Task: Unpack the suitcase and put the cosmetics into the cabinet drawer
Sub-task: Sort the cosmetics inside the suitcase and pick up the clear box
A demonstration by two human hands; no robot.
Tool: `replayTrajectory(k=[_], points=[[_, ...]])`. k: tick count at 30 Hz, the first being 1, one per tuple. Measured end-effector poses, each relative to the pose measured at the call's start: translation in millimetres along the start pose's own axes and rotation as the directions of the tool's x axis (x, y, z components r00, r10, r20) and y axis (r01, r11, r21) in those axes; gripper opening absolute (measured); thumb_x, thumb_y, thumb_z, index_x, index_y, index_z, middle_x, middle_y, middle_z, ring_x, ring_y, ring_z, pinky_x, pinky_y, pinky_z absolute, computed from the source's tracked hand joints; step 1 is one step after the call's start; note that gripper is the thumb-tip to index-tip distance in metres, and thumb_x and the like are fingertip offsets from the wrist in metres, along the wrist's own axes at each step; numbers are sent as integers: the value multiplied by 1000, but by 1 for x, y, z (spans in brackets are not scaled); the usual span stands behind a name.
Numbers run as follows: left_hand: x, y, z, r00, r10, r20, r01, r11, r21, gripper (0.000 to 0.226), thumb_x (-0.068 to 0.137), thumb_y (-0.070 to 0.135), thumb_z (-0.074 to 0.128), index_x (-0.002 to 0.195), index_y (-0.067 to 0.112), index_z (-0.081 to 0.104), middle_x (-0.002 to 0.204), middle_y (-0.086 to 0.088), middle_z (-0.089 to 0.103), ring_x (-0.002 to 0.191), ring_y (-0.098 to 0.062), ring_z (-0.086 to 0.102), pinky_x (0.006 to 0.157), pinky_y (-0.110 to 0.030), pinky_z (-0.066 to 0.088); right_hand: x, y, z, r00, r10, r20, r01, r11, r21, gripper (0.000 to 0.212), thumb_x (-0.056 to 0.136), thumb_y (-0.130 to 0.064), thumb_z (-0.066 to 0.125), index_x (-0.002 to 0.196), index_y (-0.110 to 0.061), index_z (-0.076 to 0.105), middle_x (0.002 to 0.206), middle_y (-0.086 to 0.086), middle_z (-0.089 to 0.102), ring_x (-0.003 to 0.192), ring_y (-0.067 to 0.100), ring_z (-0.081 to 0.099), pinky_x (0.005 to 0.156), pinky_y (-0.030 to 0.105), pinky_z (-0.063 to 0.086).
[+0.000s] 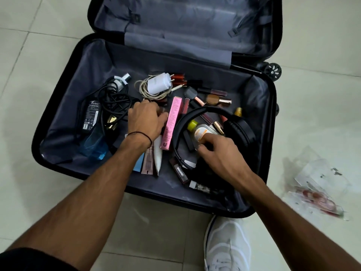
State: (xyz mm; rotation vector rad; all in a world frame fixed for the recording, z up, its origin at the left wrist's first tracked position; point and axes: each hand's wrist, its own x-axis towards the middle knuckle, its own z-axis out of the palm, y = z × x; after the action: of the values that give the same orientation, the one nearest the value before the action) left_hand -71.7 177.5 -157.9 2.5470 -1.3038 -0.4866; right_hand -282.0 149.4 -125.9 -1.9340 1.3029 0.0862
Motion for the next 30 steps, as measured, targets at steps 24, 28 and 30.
replayTrajectory(k=[24,28,30], points=[[-8,37,3,983,-45,176,160,668,-726,28,83,21,60,79,-6,53,62,-12,52,41,-14,41,45,-23,33,24,30,-45,954,-35,-298,-69,941,-332,45,87,-60,56,95,-16,60,100,9,65,92,34,61,77,39,44],[9,45,10,992,117,36,-93,913,-397,28,77,34,56,86,12,70,87,-10,69,85,-31,63,76,-39,49,3,22,-30,965,55,-255,-94,985,-146,41,84,-62,60,98,-23,56,103,4,66,91,29,64,68,32,41],[12,47,10,980,181,86,-143,934,-328,28,78,34,58,93,15,72,97,-10,70,96,-31,62,84,-38,48,-11,18,-23,970,89,-226,-72,994,82,38,85,-58,64,91,-20,58,86,-2,65,77,18,62,62,30,43]])
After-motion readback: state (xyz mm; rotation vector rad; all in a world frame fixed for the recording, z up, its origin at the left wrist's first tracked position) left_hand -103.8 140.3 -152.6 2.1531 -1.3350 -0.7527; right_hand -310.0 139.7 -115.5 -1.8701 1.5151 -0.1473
